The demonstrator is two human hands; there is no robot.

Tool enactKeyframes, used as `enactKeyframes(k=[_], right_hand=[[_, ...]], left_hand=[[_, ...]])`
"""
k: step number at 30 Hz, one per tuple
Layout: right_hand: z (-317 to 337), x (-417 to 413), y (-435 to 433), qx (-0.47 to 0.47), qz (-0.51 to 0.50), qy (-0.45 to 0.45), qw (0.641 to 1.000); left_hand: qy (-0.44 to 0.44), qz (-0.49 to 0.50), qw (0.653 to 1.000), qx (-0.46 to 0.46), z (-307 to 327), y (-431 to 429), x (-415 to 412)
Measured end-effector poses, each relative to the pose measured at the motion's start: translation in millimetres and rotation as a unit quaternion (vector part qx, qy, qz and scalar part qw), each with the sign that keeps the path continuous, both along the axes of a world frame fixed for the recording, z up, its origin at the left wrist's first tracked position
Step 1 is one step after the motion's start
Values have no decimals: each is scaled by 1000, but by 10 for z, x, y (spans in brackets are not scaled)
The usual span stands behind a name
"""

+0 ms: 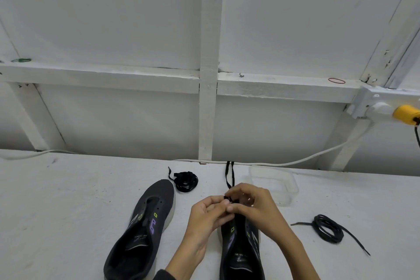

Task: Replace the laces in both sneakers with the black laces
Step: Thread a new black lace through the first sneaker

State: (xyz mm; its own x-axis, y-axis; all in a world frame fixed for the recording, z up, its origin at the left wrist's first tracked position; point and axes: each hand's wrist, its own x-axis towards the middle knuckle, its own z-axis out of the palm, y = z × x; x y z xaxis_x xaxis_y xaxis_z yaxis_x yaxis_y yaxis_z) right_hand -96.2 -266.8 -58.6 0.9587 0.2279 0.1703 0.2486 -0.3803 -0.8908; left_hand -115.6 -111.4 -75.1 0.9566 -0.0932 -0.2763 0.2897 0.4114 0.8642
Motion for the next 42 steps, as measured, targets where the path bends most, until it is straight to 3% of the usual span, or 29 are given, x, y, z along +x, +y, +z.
enactKeyframes(k=[7,10,13,16,20,24,28,31,42], right_hand=[[-79,66,-186,-51,-71,-33,996],[-132,87,-403,-109,-72,16,991],[-249,42,-510,-120,-87,85,985],[-383,-25,-517,-49,-110,131,984],[-514,-82,-449,36,-147,125,981],[-595,-121,-377,53,-181,105,976],[-648,-149,-339,30,-201,88,975],[-700,-165,-316,6,-220,74,973],[-729,-104,-221,-32,-239,67,968]], left_hand=[[-1,28,999,35,-42,-68,7],[-8,8,997,78,-57,-37,7],[-41,-32,981,187,-118,-34,25],[-108,-73,925,357,-155,-83,72],[-162,-112,815,545,-88,-150,118],[-190,-140,743,626,-46,-207,199],[-204,-165,694,671,-112,-277,263],[-211,-173,693,667,-151,-293,282],[-243,-132,742,610,-380,-271,207]])
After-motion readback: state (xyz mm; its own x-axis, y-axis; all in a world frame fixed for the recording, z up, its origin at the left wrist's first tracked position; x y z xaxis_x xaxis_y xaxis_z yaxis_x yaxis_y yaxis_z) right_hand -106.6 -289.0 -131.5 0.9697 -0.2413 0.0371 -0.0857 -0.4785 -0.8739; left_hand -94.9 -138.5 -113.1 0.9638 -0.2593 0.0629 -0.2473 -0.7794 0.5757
